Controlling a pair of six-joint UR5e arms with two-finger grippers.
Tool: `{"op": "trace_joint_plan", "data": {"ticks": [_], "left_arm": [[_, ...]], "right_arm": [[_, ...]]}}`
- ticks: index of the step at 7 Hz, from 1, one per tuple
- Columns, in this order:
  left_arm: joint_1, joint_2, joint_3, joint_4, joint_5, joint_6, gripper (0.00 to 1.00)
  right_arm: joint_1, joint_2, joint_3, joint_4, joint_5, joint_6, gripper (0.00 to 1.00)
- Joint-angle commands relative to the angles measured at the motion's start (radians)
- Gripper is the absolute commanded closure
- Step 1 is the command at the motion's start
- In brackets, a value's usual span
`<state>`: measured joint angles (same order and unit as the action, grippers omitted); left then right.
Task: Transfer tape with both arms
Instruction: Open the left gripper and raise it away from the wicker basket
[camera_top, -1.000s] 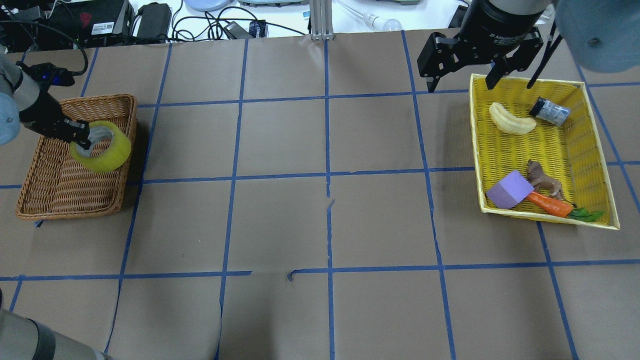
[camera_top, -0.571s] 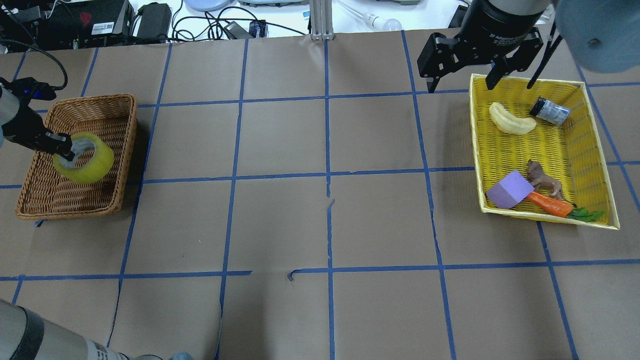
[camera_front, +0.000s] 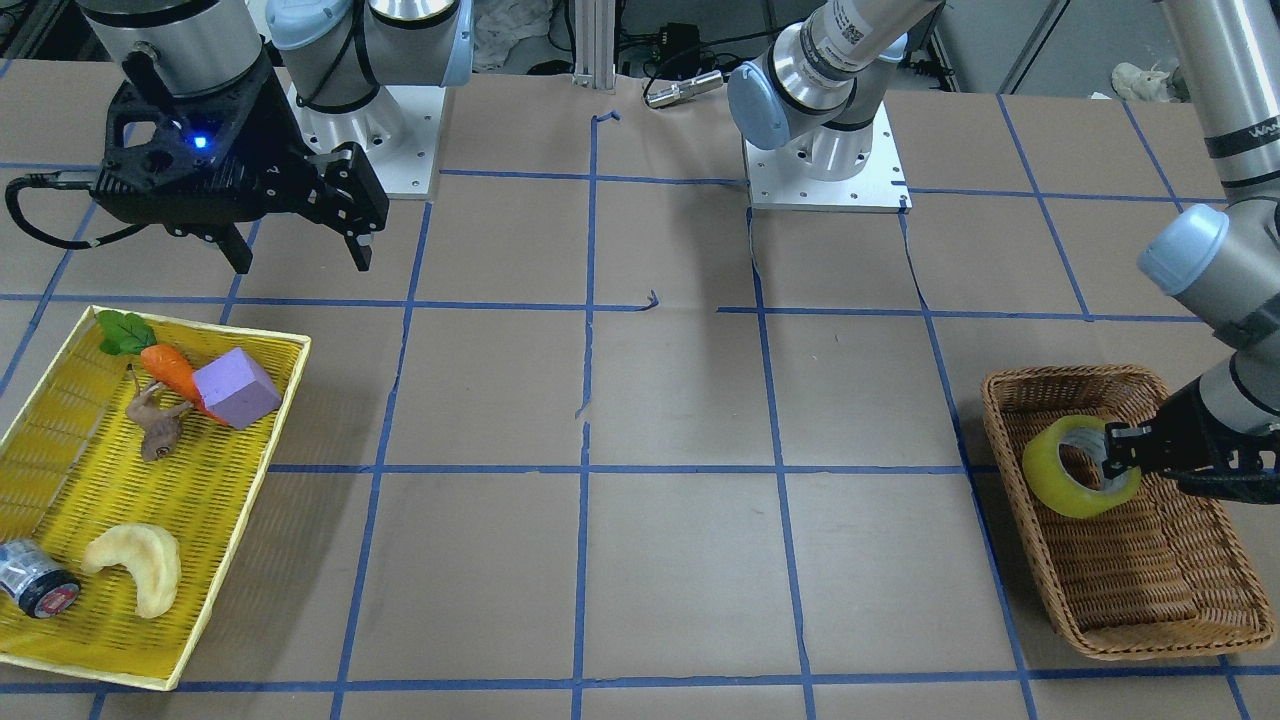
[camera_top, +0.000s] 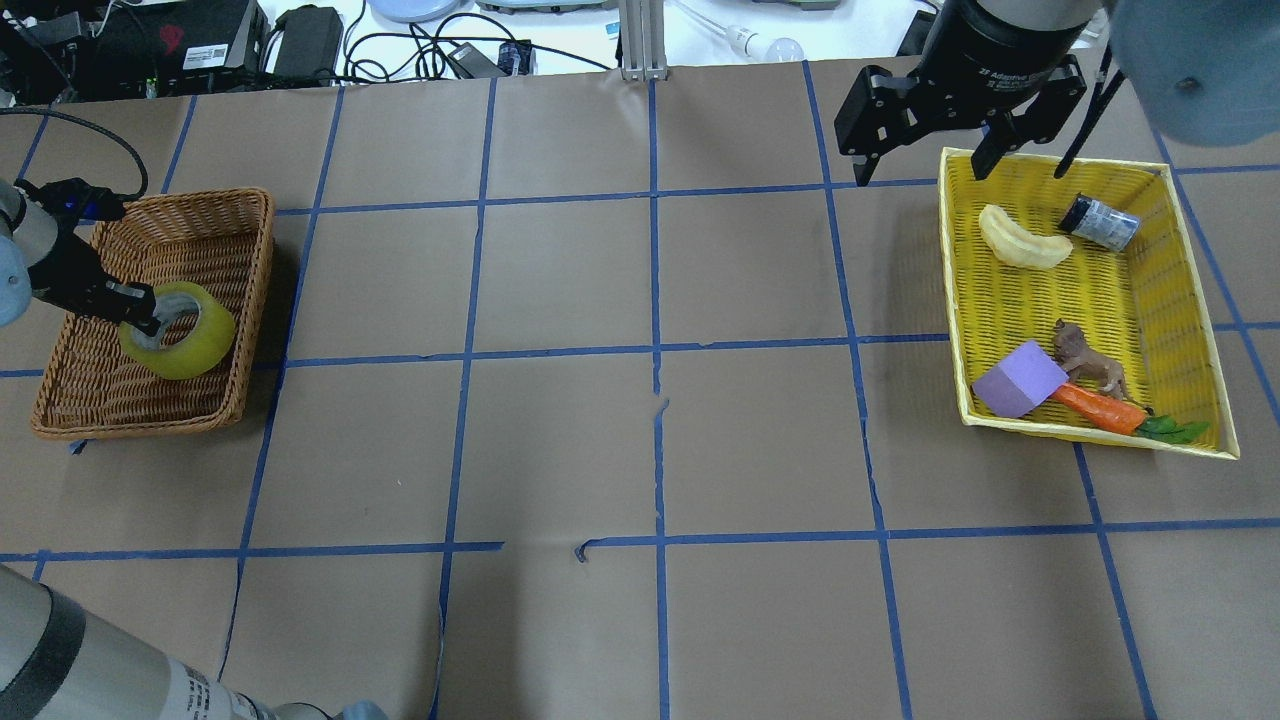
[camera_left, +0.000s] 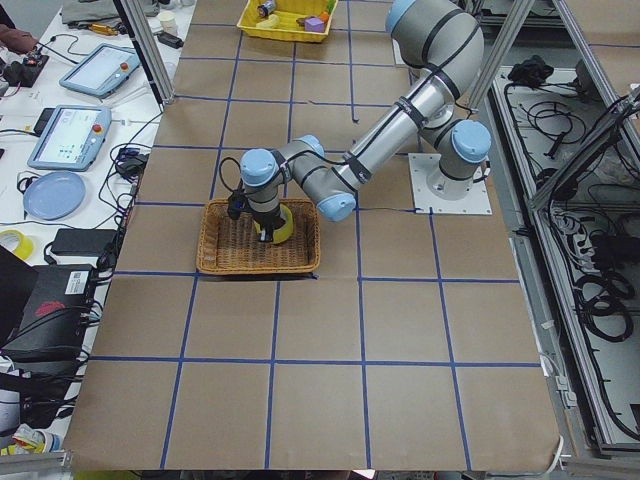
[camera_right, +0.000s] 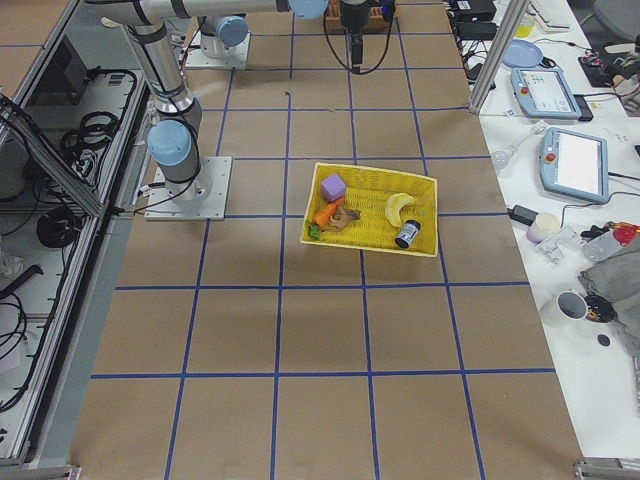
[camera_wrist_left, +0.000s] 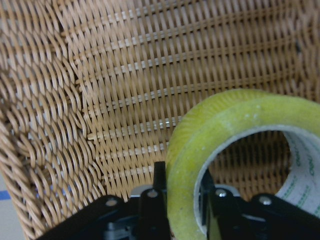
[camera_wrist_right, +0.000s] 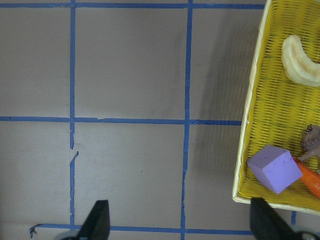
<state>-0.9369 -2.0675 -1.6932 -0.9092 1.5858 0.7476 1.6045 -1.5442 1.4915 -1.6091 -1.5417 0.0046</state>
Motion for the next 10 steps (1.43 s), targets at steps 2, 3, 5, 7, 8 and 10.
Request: {"op": "trace_joint_plan", "data": {"ticks": [2,3,5,7,8,10], "left_arm": [[-0.005,0.041,0.007,0.050,-0.010,-0.051,0.08],[-0.029,0.081,0.012,0.035,-0.012,-0.094,0.06],[-0.187,0.203,0.018,-0.109,-0.014,-0.321,0.04],[-0.336,0.295,0.018,-0.256,-0.051,-0.515,0.00],[-0.386,0.338,0.018,-0.381,-0.131,-0.596,0.00],[-0.498,0.400,0.024,-0.457,-0.138,-0.666,0.00]], "right_arm": [[0.000,0.000,0.001,0.000,0.000,0.000,0.00],[0.000,0.000,0.000,0.000,0.000,0.000,0.00],[0.000,0.000,0.001,0.000,0.002,0.000,0.00],[0.000,0.001,0.000,0.000,0.003,0.000,0.00],[0.000,0.001,0.000,0.000,0.003,0.000,0.00],[0.000,0.001,0.000,0.000,0.003,0.000,0.00]]}}
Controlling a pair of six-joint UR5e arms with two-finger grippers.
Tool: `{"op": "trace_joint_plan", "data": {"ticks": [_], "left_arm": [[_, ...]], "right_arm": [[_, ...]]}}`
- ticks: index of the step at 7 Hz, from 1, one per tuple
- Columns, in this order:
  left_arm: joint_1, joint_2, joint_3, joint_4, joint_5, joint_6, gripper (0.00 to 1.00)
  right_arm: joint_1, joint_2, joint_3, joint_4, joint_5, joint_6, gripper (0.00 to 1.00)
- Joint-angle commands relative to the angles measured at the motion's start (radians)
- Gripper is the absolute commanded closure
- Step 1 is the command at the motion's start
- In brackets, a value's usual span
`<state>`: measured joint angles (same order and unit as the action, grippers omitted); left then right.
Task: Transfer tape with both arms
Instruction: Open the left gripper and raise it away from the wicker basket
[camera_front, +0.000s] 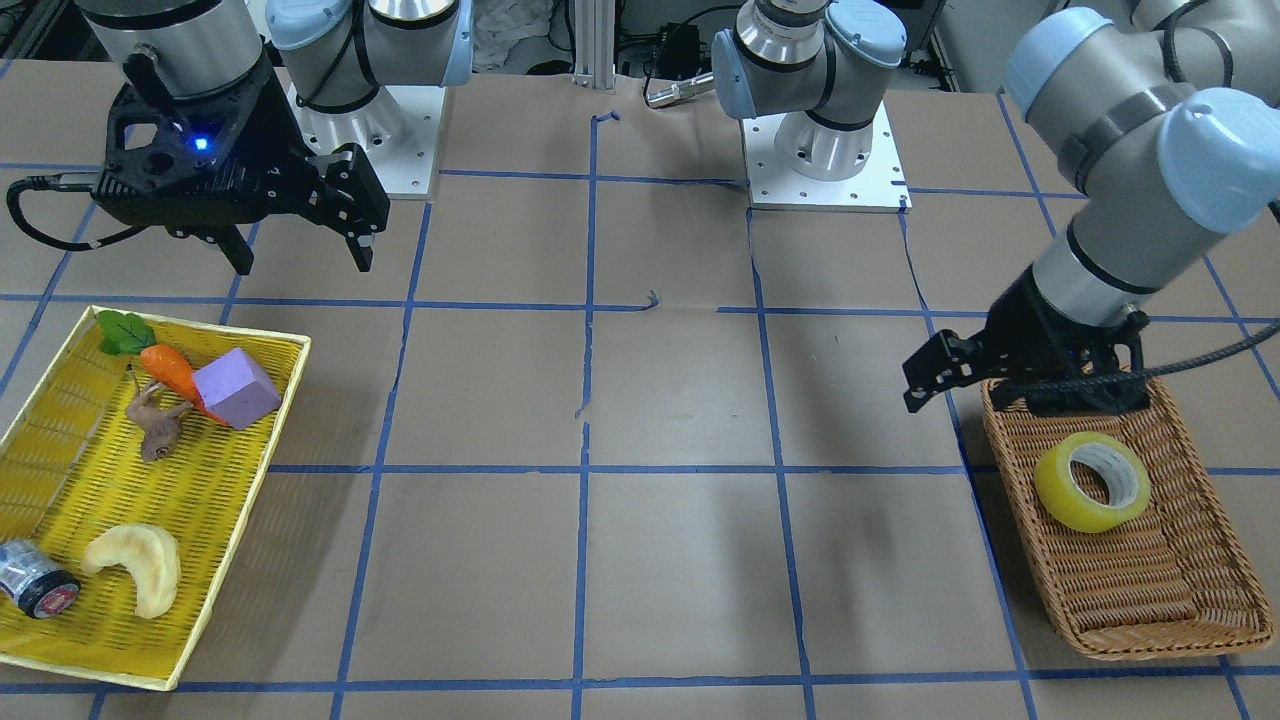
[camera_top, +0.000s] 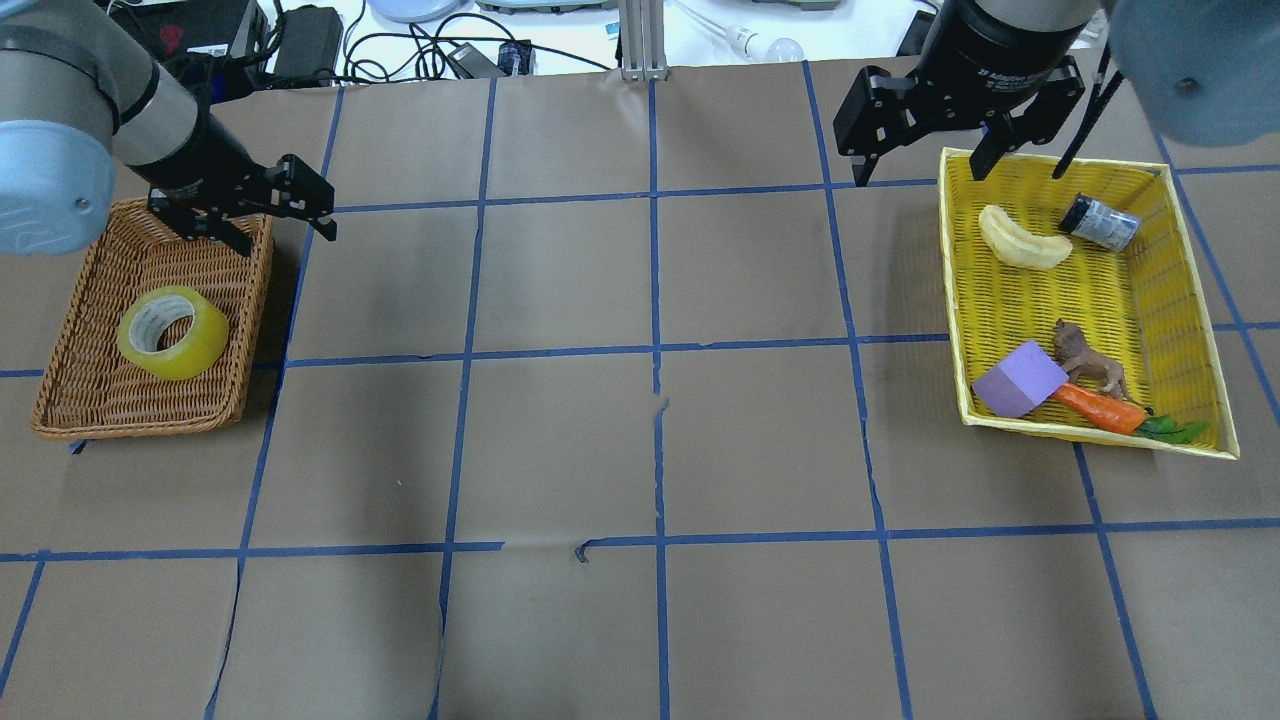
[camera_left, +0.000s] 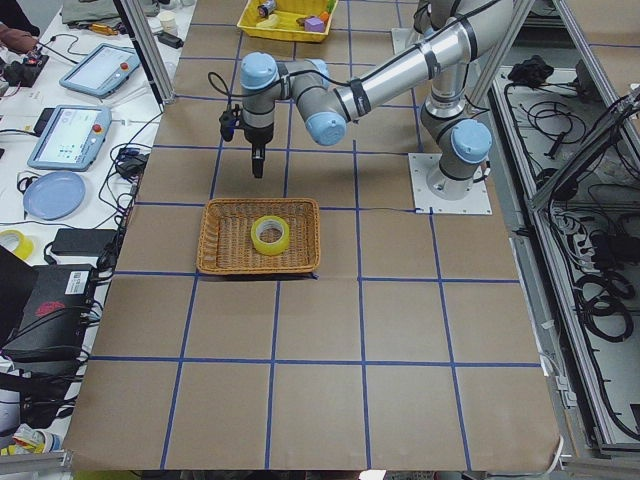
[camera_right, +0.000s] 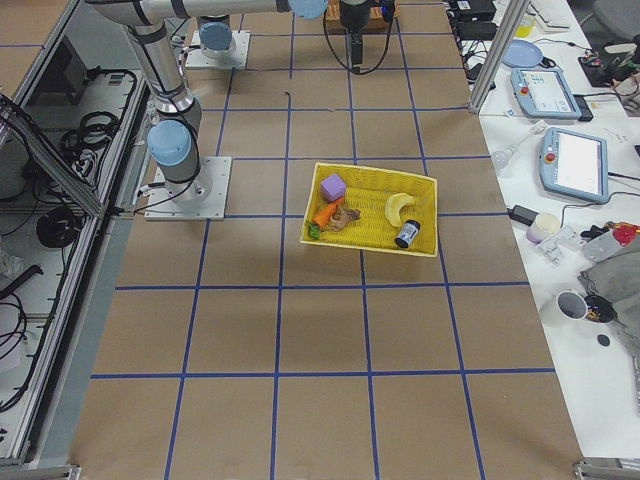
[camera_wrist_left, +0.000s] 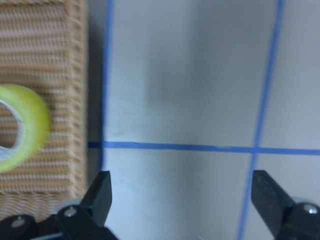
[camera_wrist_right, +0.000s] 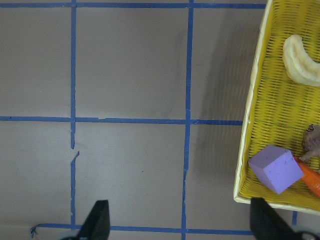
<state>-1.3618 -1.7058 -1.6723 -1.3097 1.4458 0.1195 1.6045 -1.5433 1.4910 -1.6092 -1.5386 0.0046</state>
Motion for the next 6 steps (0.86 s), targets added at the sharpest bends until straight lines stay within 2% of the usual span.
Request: {"op": "trace_joint_plan", "data": {"ticks": [1,3,6], "left_arm": [[-0.130,0.063,0.019,-0.101,0.086,-0.040,0.00],[-0.163,0.071,0.101,-0.245,0.096,-0.080,0.00],[-0.174,0.075,0.100,-0.264,0.094,-0.080,0.00]], "right_arm": [[0.000,0.000,0.000,0.000,0.000,0.000,0.00],[0.000,0.000,0.000,0.000,0.000,0.000,0.00],[-0.002,0.000,0.000,0.000,0.000,-0.002,0.00]]}}
